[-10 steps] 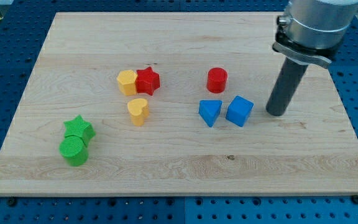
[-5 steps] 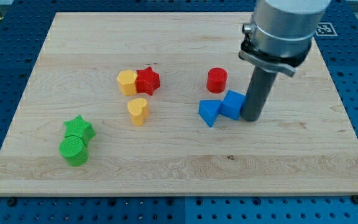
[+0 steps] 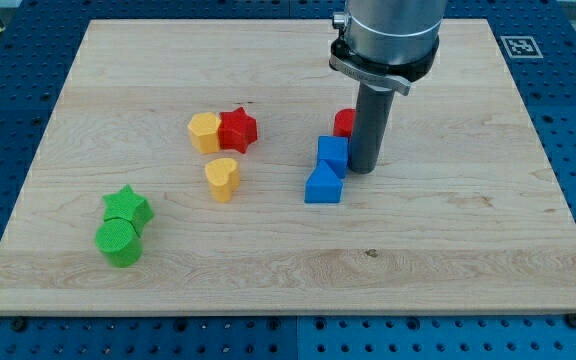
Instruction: Slightly touching the blue triangle closes to the blue cube
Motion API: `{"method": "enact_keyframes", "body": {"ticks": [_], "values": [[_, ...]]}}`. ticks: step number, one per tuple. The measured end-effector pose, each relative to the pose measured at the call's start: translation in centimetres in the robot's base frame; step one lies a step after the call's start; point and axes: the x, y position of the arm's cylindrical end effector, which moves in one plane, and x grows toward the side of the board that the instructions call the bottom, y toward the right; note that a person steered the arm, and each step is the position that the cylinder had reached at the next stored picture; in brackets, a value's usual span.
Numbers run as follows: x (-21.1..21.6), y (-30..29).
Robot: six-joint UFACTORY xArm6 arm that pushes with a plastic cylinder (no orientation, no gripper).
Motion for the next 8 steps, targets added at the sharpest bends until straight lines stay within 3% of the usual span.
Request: {"method": "enact_keyframes", "body": {"ticks": [3, 7, 8], "values": [[4.2, -1.2], [5.0, -0.6], [5.0, 2.6]]}}
